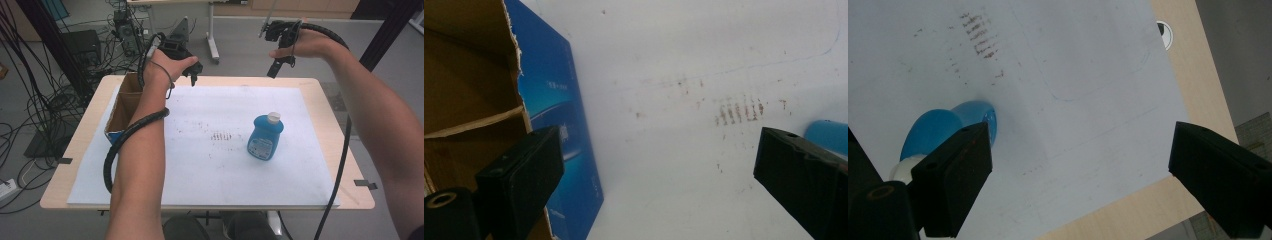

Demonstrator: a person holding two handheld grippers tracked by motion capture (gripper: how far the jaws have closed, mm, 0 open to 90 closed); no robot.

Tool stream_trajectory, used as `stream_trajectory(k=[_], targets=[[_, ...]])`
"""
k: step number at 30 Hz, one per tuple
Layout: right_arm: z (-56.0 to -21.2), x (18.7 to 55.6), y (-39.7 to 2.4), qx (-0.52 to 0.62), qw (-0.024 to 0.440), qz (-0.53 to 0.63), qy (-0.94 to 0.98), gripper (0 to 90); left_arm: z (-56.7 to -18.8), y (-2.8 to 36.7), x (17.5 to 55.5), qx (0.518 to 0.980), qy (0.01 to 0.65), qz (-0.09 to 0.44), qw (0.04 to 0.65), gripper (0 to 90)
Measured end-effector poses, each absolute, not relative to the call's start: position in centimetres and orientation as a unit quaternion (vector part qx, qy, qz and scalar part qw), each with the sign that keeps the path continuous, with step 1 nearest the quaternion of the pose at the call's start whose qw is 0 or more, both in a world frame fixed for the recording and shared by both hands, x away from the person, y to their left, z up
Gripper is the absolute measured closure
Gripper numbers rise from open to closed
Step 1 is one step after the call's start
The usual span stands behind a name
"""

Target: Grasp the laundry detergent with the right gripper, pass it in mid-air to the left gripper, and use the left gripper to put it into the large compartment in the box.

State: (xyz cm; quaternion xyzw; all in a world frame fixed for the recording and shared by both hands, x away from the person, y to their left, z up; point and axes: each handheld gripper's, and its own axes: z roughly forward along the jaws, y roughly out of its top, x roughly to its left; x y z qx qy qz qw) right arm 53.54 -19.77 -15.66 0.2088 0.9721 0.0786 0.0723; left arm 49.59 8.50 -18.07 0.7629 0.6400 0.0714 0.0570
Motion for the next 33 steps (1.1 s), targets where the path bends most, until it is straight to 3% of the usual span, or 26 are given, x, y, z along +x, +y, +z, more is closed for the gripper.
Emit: stream_trajectory(k=[20, 33], targets=[[-16.0, 53.6, -21.0, 0.212, 0.077, 0.081, 0.971, 10.1, -18.5, 7.8, 49.2, 0.769, 0.633, 0.07, 0.058, 6.3], [-15.4, 51.3, -24.4, 0.219, 0.072, 0.09, 0.969, 9.3, -17.9, 7.9, 48.4, 0.768, 0.632, 0.071, 0.067, 6.3]])
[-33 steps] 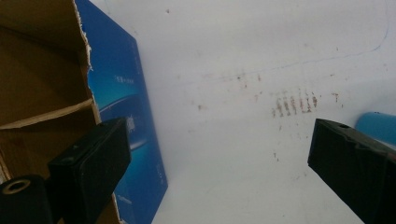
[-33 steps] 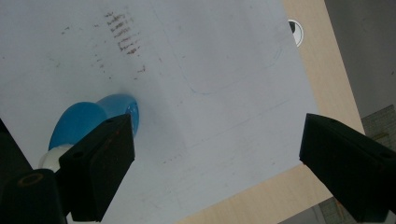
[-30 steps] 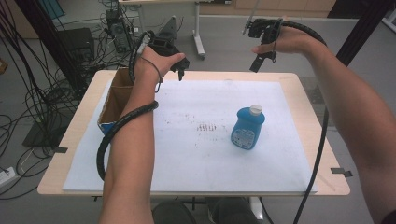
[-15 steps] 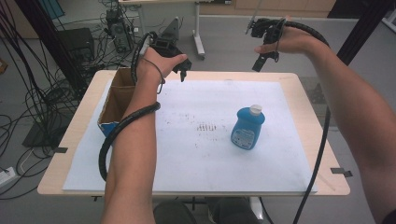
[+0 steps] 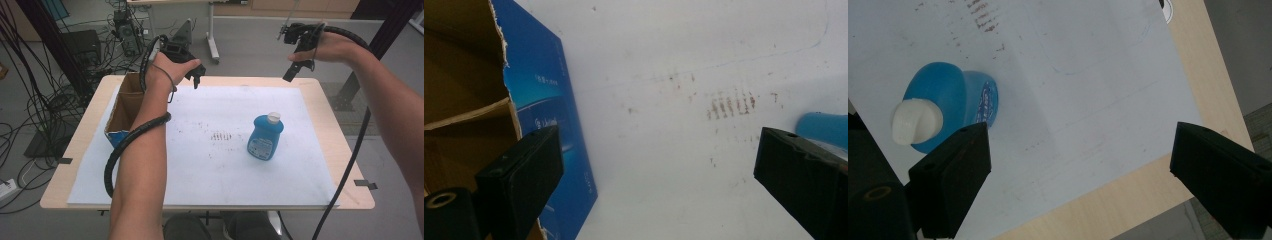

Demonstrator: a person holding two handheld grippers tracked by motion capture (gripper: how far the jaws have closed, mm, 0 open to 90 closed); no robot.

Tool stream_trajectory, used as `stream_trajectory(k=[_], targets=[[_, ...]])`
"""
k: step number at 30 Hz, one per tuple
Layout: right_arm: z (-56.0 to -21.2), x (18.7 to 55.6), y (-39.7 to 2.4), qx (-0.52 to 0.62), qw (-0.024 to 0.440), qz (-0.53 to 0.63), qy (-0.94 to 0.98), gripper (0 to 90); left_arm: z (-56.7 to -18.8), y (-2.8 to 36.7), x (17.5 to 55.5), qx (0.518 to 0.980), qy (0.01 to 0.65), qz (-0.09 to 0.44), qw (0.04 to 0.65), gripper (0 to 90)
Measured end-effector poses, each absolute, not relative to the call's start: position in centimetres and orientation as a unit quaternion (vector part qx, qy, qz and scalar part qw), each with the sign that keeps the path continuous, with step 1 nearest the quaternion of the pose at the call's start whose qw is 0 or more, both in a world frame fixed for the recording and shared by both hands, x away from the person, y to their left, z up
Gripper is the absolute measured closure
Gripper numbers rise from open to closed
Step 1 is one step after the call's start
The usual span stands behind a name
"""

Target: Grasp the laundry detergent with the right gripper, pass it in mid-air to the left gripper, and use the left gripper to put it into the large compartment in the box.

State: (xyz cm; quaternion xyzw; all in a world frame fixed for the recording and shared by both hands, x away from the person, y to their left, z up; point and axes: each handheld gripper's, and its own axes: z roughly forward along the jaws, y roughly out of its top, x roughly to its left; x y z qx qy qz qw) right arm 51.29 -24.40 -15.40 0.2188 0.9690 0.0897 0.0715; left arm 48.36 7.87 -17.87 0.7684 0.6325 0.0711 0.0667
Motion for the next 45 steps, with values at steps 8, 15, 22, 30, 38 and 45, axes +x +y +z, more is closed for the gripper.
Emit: stream_trajectory(k=[8, 15, 22, 30, 38, 45], targets=[[-15.5, 49.6, -26.9, 0.219, 0.07, 0.095, 0.969, 8.5, -17.7, 8.2, 48.0, 0.767, 0.633, 0.076, 0.067, 6.3], [-16.3, 47.9, -28.8, 0.214, 0.072, 0.101, 0.969, 7.6, -17.9, 8.1, 47.4, 0.769, 0.631, 0.076, 0.068, 6.2], [-17.8, 45.6, -30.5, 0.21, 0.061, 0.115, 0.969, 7.2, -17.9, 7.8, 46.8, 0.773, 0.626, 0.077, 0.064, 6.2], [-19.8, 43.0, -31.9, 0.205, 0.05, 0.159, 0.964, 6.4, -17.7, 7.6, 46.4, 0.774, 0.625, 0.08, 0.068, 6.2], [-22.9, 41.0, -32.0, 0.203, 0.046, 0.194, 0.959, 5.5, -17.6, 7.6, 46.2, 0.777, 0.621, 0.083, 0.064, 6.2], [-25.9, 39.3, -32.0, 0.215, 0.048, 0.252, 0.942, 3.7, -17.7, 7.4, 46.1, 0.779, 0.617, 0.088, 0.067, 6.3]])
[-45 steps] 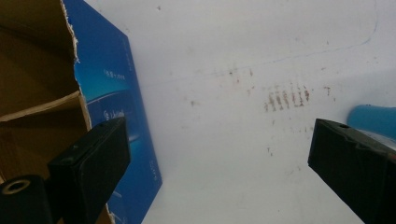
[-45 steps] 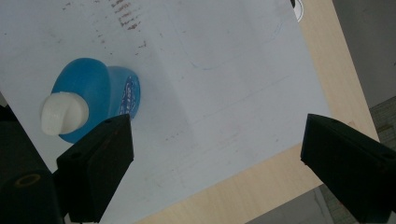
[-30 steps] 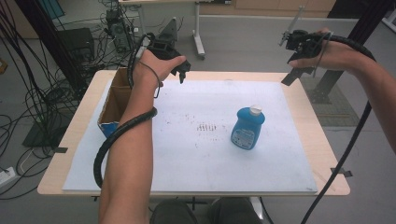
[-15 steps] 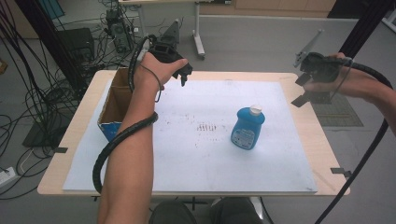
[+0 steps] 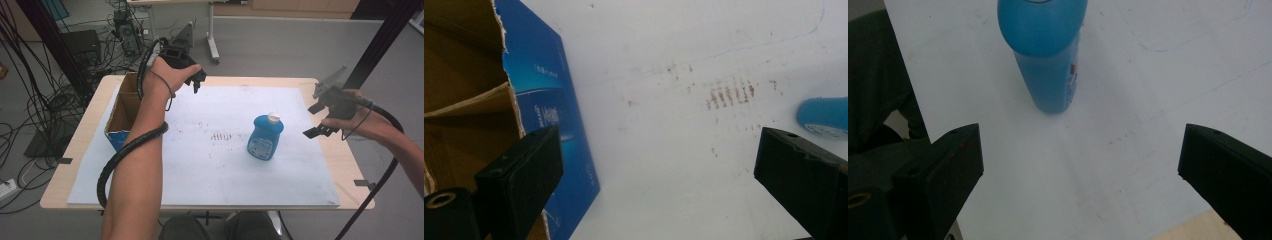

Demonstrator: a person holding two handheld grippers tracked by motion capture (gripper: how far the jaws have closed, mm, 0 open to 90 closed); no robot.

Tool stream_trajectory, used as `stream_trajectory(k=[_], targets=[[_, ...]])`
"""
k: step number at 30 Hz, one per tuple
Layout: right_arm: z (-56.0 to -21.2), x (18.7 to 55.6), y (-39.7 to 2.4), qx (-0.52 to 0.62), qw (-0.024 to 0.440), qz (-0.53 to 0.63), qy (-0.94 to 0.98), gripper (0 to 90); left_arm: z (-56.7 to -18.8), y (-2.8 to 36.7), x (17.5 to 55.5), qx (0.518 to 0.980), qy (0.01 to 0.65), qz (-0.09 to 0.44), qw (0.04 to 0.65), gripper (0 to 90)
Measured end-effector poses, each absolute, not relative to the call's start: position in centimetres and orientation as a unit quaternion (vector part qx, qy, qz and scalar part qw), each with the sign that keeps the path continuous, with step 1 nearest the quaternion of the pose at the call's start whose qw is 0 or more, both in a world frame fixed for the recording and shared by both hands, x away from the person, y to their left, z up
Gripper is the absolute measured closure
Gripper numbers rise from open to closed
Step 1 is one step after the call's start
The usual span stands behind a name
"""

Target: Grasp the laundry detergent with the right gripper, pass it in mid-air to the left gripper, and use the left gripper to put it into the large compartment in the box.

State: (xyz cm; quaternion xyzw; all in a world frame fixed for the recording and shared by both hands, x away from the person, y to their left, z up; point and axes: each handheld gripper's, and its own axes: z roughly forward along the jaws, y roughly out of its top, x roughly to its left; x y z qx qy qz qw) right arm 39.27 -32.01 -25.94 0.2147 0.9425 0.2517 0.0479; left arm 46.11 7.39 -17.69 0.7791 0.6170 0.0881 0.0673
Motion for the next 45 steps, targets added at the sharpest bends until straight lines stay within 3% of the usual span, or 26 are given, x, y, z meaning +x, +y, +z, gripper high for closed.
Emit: stream_trajectory(k=[12, 45], targets=[[-30.3, 37.6, -31.4, 0.234, 0.057, 0.3, 0.923, 3.4, -17.8, 7.1, 46.0, 0.78, 0.616, 0.089, 0.066, 6.2], [-37.4, 36.8, -27.0, 0.279, 0.111, 0.405, 0.864, 2.7, -18.5, 7.2, 45.8, 0.777, 0.62, 0.088, 0.061, 6.2]])
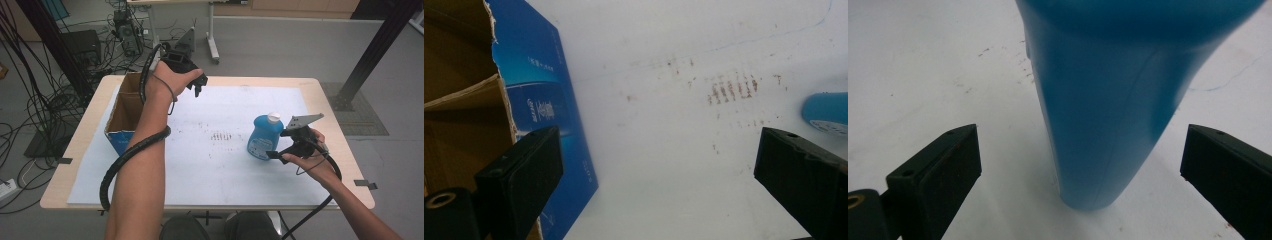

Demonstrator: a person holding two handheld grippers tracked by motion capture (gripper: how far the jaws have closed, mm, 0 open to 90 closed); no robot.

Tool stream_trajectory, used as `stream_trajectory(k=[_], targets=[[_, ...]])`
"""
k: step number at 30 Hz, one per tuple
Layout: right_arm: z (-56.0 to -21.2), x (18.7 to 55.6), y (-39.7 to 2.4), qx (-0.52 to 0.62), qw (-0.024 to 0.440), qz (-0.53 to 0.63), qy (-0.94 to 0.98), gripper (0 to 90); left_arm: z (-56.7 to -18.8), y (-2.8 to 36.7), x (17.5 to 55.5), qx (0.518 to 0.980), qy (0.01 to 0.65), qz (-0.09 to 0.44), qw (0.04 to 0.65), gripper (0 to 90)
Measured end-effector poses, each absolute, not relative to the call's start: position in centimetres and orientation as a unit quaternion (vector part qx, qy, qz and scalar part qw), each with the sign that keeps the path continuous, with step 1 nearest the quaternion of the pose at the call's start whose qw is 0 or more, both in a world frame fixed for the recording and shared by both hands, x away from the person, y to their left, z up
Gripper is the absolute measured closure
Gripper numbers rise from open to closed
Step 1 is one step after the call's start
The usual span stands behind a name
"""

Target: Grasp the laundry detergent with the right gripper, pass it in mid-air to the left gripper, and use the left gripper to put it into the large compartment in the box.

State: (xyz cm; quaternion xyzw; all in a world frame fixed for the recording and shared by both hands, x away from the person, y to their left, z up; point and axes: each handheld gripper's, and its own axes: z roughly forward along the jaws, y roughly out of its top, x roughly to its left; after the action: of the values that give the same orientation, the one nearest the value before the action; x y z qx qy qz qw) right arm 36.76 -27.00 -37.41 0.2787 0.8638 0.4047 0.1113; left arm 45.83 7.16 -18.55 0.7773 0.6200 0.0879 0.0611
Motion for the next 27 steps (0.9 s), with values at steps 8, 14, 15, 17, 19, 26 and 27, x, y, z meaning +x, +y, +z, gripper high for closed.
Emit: stream_trajectory(k=[8, 14, 15, 17, 19, 26, 27], targets=[[-37.8, 37.0, -26.6, 0.285, 0.12, 0.415, 0.856, 2.2, -18.8, 7.2, 45.9, 0.777, 0.621, 0.086, 0.061, 6.2], [-38.2, 37.2, -26.4, 0.291, 0.127, 0.42, 0.85, 2.0, -18.8, 7.1, 45.9, 0.778, 0.619, 0.086, 0.061, 6.2], [-38.3, 37.3, -26.3, 0.293, 0.127, 0.421, 0.849, 2.3, -18.8, 7.1, 45.9, 0.777, 0.62, 0.086, 0.062, 6.2], [-38.4, 37.4, -26.3, 0.297, 0.13, 0.424, 0.846, 1.9, -18.8, 7.1, 45.9, 0.778, 0.62, 0.086, 0.06, 6.2], [-38.5, 37.4, -26.2, 0.299, 0.13, 0.427, 0.843, 2.1, -18.8, 7.0, 46.0, 0.778, 0.619, 0.086, 0.06, 6.2], [-38.9, 37.4, -26.0, 0.301, 0.136, 0.429, 0.841, 2.0, -18.9, 6.9, 46.0, 0.779, 0.619, 0.086, 0.059, 6.2], [-38.9, 37.4, -26.0, 0.3, 0.136, 0.432, 0.84, 2.0, -18.9, 6.8, 46.0, 0.779, 0.619, 0.086, 0.059, 6.2]])
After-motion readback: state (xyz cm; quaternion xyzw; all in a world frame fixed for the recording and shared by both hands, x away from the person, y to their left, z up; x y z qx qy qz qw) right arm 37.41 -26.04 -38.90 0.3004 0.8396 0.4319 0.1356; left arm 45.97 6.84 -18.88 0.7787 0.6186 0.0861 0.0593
